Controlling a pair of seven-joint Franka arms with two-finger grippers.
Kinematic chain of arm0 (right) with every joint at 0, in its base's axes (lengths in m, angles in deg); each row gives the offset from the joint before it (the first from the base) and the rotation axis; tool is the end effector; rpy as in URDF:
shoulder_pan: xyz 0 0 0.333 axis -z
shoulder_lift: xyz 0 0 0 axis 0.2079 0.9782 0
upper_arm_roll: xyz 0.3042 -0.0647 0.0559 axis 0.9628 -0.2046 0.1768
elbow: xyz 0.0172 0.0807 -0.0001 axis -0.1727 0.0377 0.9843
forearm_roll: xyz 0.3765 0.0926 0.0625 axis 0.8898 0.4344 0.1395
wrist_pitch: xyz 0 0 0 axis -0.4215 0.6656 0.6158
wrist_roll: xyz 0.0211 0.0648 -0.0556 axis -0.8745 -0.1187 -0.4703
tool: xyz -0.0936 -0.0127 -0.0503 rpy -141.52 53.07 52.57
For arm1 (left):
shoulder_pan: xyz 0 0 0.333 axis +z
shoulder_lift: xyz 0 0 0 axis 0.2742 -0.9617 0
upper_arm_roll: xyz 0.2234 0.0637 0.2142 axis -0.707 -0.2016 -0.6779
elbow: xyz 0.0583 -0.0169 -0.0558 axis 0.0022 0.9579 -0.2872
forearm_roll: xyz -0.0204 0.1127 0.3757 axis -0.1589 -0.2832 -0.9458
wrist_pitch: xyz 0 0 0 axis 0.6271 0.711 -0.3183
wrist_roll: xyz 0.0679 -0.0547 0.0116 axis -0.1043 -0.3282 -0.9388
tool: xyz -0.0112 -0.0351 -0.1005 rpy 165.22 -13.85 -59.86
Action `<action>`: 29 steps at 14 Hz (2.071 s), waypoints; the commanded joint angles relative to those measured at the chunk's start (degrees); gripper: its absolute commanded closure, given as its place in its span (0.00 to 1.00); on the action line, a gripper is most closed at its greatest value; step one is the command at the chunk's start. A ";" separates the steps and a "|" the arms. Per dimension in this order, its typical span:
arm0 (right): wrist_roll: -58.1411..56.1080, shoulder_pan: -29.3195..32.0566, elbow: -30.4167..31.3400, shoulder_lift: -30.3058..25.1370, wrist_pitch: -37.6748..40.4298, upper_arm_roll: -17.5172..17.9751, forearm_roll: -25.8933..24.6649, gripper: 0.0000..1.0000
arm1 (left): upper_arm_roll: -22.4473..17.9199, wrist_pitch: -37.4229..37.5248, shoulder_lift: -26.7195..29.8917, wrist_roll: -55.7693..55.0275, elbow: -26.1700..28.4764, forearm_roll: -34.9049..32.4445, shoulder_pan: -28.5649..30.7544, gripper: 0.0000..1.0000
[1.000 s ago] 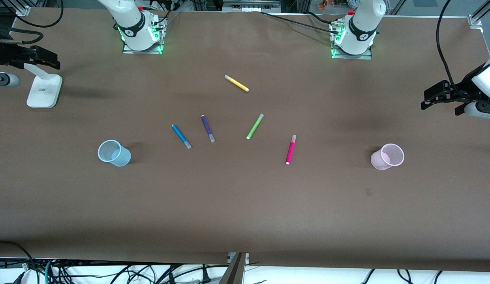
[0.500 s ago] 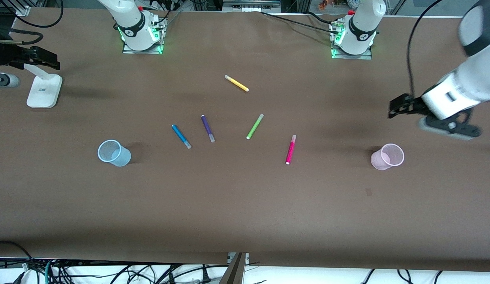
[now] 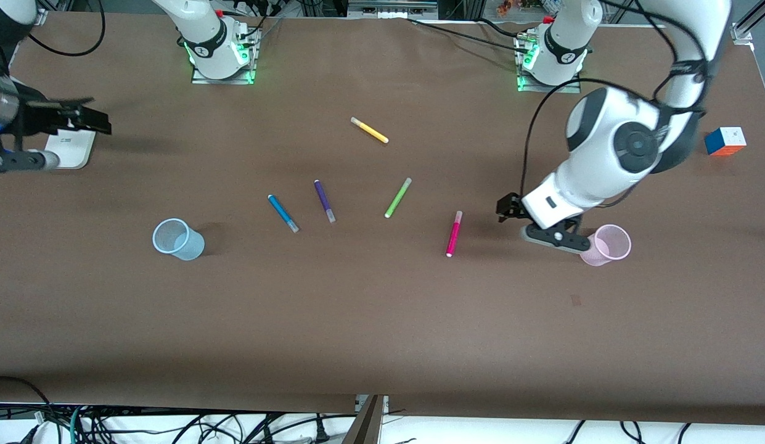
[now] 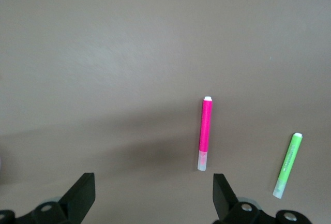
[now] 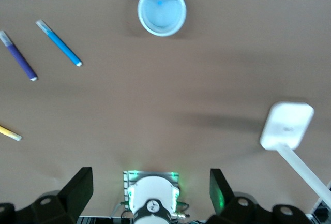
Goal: Place pink and blue markers in matching cups
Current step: 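Move the left gripper toward the pink marker while the right gripper reaches out, then grasp the pink marker with the left gripper while the right gripper approaches, then lift the pink marker toward the pink cup while the right gripper grasps blue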
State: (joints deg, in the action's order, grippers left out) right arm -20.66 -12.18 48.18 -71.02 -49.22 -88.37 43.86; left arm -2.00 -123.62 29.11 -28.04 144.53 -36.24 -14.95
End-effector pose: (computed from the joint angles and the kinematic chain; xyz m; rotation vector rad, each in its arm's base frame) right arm 0.5675 0.0132 0.5547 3.0773 0.0842 -0.5119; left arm 0.5888 -0.2033 0.3495 2.9704 -0.2765 -0.0046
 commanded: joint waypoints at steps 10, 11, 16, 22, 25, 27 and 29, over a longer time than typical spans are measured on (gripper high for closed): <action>0.50 -11.23 -0.34 19.14 -18.01 0.18 4.03 0.00 | -0.16 -17.14 -14.73 -25.25 3.73 -20.11 -9.40 0.26; 0.50 -12.47 0.01 20.02 -19.24 0.18 4.02 0.00 | -0.25 -18.02 -15.09 -25.42 3.73 -20.54 -9.58 0.35; 0.42 -17.39 4.49 24.07 -30.48 0.18 4.29 0.00 | -0.42 -19.70 -17.38 -26.57 3.55 -20.72 -10.72 0.50; 0.50 -21.35 10.99 25.92 -41.82 0.18 4.11 0.00 | -0.34 -16.55 -15.11 -26.57 3.64 -21.78 -9.14 1.00; 0.42 -22.76 13.80 26.62 -46.39 0.18 3.94 0.00 | 0.36 -5.33 -8.44 -21.50 3.12 -20.38 -6.34 1.00; 0.42 -23.11 16.52 26.62 -50.61 0.18 3.85 0.00 | 1.24 6.43 -5.18 -11.68 -0.56 -14.69 -3.71 1.00; 0.42 -23.64 17.76 26.71 -52.21 0.18 3.76 0.00 | 1.25 21.53 -4.38 0.00 -7.57 -13.78 -0.19 1.00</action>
State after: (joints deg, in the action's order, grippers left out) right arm -20.31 -34.84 63.57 -43.49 -99.11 -87.79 47.60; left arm -1.70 -114.08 22.94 -38.82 142.26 -51.95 -18.98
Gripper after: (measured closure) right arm 0.000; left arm 0.824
